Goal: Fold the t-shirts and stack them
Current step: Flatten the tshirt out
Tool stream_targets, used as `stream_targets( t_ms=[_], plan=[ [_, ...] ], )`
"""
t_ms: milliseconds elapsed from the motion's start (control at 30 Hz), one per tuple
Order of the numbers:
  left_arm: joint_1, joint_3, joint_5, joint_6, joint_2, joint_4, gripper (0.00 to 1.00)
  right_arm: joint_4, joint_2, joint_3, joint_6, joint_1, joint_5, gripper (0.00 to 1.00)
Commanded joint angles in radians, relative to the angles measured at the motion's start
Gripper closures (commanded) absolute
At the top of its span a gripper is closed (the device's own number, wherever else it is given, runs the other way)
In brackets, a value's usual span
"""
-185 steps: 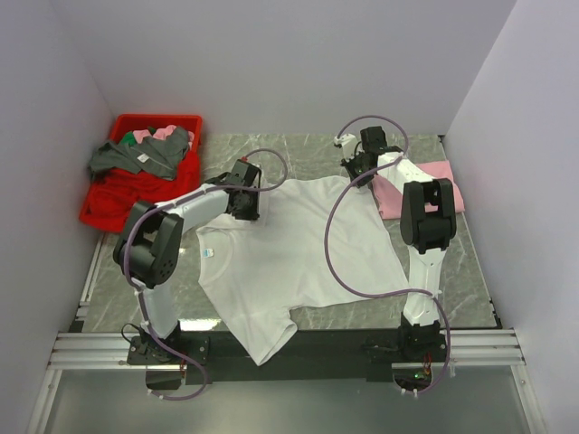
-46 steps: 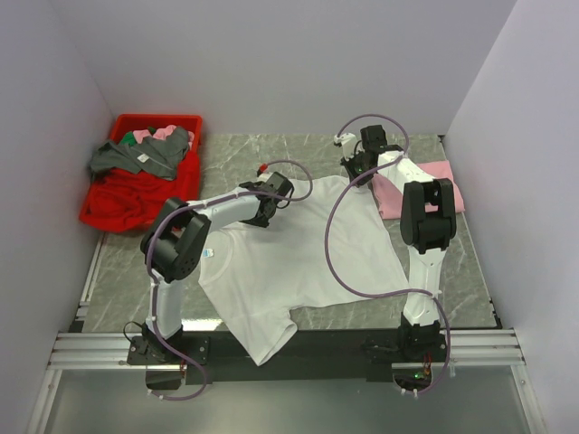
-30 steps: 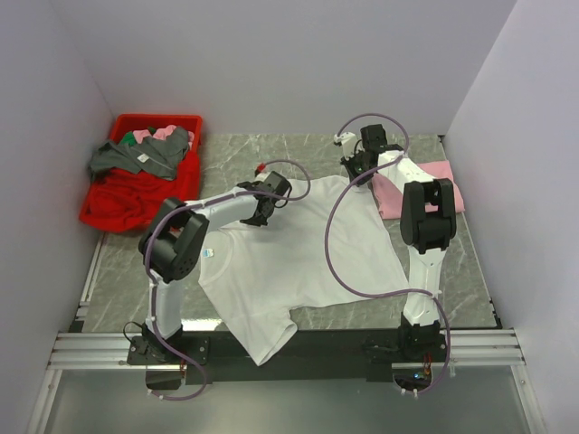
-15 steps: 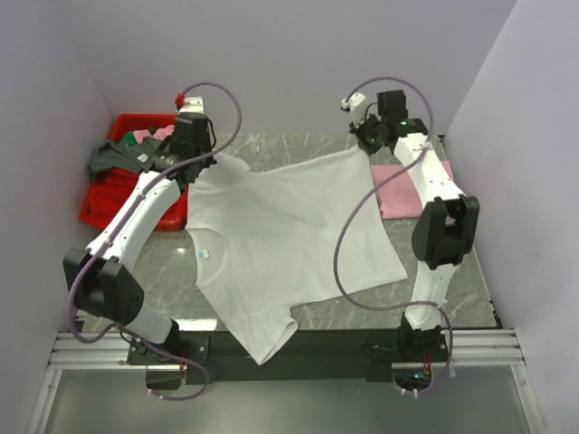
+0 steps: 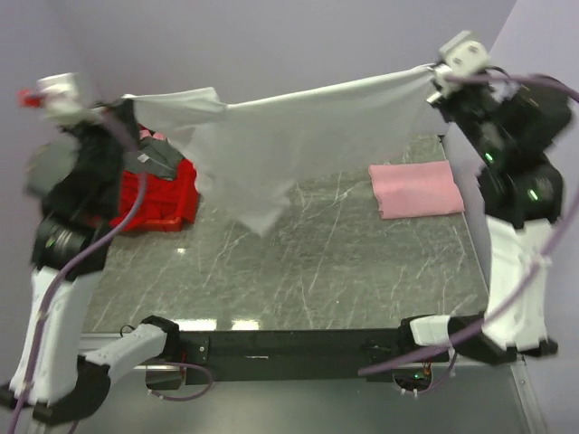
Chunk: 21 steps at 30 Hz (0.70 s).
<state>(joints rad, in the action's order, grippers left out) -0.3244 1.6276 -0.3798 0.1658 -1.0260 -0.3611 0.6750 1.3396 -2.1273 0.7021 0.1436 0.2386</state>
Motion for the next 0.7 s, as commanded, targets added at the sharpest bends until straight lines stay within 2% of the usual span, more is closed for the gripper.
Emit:
stream_targets(
  t_ms=[0,100,233,333,533,633,667],
  plan=[
    [0.002,0.040,0.114,0.009,0.142,0.194,0.99,-0.109,-0.124,-0.020,-0.058,-0.002,-0.016,1.00],
    [0.002,0.070,0.226,0.050,0.181,0.243,0.99,-0.028,-0.117,-0.199,-0.099,-0.001,-0.031,1.00],
    [0.002,0.136,0.294,0.087,0.176,0.241,0.99,-0.016,-0.140,-0.290,-0.118,-0.002,-0.056,1.00],
    [0.002,0.149,0.297,0.092,0.179,0.251,0.99,-0.028,-0.158,-0.296,-0.101,-0.002,-0.093,1.00],
    [0.002,0.098,0.277,0.083,0.176,0.246,0.99,-0.064,-0.204,-0.148,-0.075,-0.002,-0.124,1.00],
    [0.002,0.006,0.240,0.070,0.169,0.243,0.99,-0.118,-0.236,0.021,-0.072,-0.002,-0.133,1.00],
    [0.002,-0.062,0.237,0.064,0.164,0.241,0.99,-0.152,-0.244,0.134,-0.070,-0.004,-0.130,1.00]
  ],
)
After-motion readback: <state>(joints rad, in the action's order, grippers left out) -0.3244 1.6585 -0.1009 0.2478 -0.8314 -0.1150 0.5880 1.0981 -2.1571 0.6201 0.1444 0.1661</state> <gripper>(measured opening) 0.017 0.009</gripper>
